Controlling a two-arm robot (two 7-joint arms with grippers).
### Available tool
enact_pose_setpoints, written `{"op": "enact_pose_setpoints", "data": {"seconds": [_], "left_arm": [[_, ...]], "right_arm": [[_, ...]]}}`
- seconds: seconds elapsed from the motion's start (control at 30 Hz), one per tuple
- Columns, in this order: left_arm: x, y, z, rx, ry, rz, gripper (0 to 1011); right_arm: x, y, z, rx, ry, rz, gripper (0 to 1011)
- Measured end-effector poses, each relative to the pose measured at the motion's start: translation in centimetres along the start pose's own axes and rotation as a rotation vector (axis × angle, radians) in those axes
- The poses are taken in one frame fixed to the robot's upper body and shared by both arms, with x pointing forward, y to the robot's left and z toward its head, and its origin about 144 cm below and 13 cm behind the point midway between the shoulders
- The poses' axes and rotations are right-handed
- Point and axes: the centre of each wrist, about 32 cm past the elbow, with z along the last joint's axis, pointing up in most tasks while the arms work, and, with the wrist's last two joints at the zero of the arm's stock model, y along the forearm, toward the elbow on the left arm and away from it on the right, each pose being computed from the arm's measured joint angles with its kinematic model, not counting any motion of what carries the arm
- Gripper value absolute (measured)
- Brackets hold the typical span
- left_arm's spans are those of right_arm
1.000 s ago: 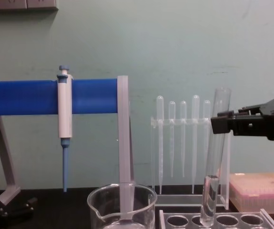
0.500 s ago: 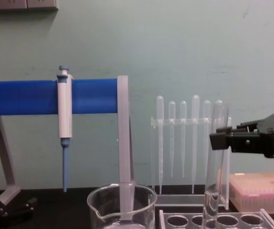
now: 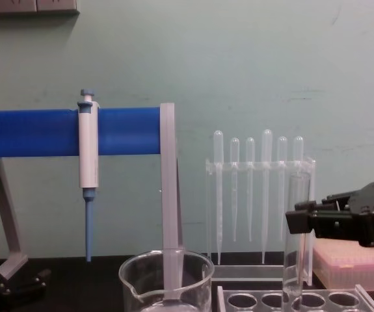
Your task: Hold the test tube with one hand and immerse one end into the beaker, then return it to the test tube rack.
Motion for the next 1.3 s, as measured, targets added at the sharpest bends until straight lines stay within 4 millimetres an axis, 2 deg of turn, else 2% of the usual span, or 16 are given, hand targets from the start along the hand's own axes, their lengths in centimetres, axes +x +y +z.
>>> {"op": "enact_pose_setpoints", "data": {"seconds": [0.83, 1.3], "left_arm": [[0.0, 0.0, 0.0, 0.0, 0.0, 0.0, 1000], [0.0, 0.0, 0.0, 0.0, 0.0, 0.0, 1000]], "right_arm": [[-0.5, 0.5, -1.3, -0.023, 0.008, 0.004, 239], [-0.5, 0.5, -1.3, -0.027, 0.008, 0.003, 241]]}}
